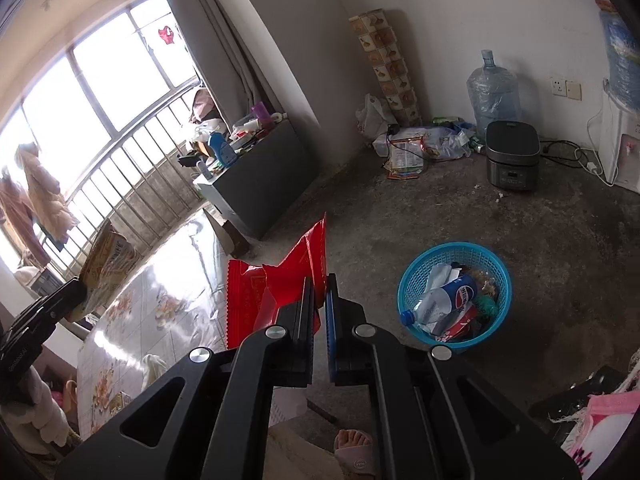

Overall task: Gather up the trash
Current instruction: 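Carry the snack packet and red bag over the wastebasket and release both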

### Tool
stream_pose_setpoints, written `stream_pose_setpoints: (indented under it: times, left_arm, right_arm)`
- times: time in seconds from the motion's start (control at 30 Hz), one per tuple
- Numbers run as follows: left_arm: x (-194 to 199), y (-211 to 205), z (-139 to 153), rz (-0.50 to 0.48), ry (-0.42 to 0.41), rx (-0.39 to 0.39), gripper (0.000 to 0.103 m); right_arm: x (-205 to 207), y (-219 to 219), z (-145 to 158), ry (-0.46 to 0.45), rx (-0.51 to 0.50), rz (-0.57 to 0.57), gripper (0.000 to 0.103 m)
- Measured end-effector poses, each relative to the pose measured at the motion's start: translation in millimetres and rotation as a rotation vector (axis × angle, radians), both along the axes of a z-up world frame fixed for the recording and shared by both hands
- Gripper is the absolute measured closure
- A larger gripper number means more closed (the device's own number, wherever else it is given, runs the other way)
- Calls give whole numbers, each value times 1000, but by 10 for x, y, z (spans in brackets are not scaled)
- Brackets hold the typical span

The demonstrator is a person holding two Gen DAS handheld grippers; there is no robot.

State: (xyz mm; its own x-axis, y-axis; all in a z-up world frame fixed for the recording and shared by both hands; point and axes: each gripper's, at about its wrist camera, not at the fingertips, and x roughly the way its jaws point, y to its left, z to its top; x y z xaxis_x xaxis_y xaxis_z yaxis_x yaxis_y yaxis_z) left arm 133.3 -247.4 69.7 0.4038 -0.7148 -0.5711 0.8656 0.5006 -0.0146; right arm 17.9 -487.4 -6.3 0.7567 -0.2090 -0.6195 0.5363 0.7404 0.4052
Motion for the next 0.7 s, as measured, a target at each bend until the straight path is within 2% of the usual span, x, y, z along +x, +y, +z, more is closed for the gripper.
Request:
stream_pose_setpoints:
  times: [0.1, 0.2, 0.37, 0.57, 0.6, 0.63, 0.67, 0.7]
  left_arm:
    - [18, -529, -91, -99, 71, 29, 98]
    - [68, -1128, -340, -184, 177, 92, 98]
    - [91, -2098, -1016, -289, 298, 241, 97]
    - [163, -3036, -1818, -348, 369, 377, 96]
    - [185, -3139, -1931, -353, 376, 388, 93]
    - [212, -3268, -2075, -359, 400, 400, 81]
    - [262, -3384, -2225, -346, 427, 416, 70]
    - [302, -3465, -2350, -326, 445, 427, 51]
  right_arm:
    - [-80, -279, -210, 63, 2, -84, 98]
    - [-73, -572, -576, 151, 57, -147, 97]
    - [-12, -1068, -1345, 301, 158, -247, 97]
    - [132, -1655, -2070, 392, 251, -302, 97]
    - [178, -1751, -2185, 399, 263, -305, 96]
    - [221, -1858, -2306, 400, 282, -303, 96]
    - [259, -1948, -2444, 397, 313, -296, 91]
    - [292, -2032, -2578, 403, 340, -301, 79]
